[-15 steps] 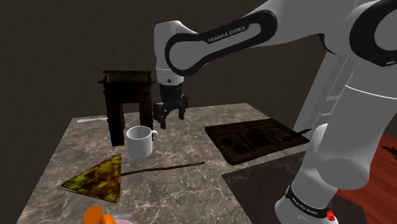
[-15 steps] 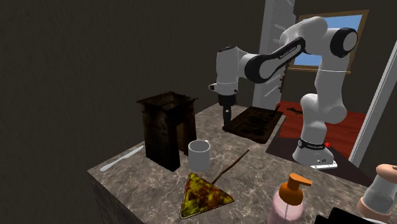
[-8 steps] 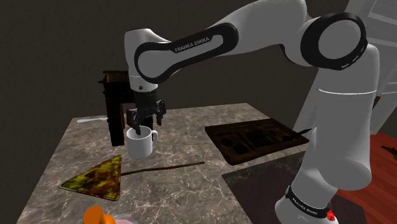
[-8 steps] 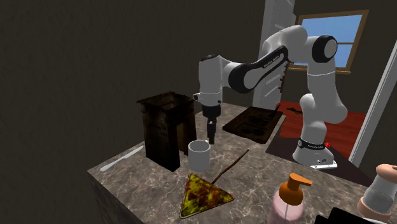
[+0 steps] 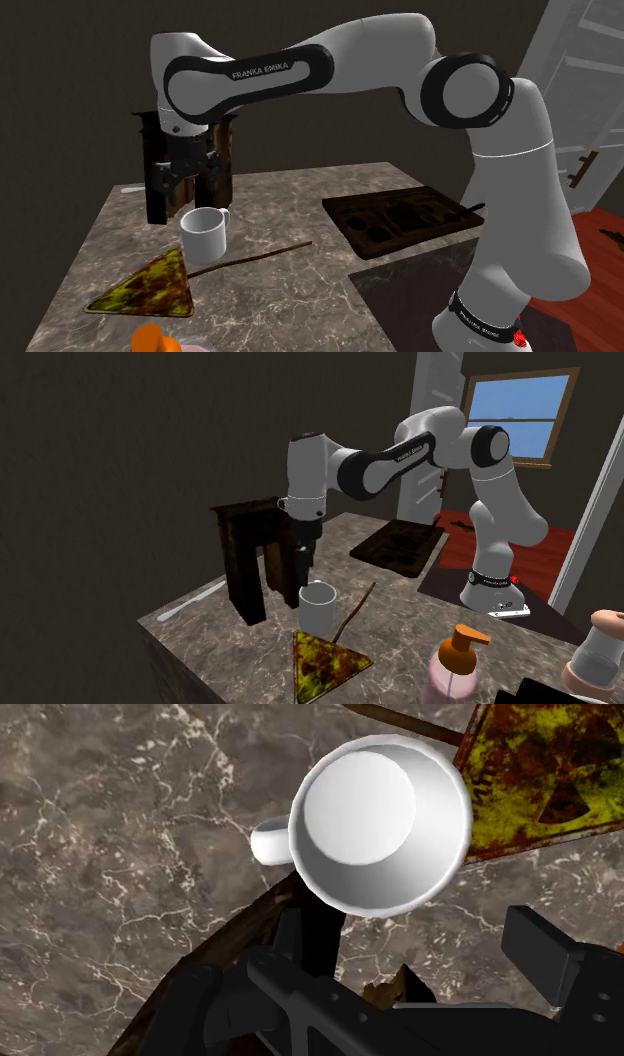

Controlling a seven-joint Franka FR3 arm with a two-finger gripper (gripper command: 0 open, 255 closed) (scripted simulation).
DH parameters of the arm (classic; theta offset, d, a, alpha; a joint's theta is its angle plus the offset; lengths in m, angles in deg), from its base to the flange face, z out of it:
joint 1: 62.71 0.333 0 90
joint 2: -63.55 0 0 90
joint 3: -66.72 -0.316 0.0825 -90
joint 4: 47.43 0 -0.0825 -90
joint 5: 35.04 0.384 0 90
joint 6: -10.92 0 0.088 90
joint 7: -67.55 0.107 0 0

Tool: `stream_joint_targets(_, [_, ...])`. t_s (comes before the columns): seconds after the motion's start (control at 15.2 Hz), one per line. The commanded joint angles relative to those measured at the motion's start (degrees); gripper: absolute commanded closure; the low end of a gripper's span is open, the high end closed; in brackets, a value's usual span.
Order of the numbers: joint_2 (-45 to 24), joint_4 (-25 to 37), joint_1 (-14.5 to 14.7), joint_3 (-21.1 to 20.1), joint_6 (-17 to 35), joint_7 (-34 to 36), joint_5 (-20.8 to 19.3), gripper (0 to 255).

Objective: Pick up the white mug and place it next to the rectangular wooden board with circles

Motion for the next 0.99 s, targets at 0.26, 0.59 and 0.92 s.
stream_joint_targets(0.26, [-4.1,-4.9,-0.3,0.9,4.4,0.0,0.1,0])
stream_joint_targets(0.59, [-4.1,-5.2,0.0,1.3,4.8,-0.1,0.3,0])
stream_joint_targets(0.92, [-1.7,-9.3,-0.3,1.4,6.6,-0.1,1.0,255])
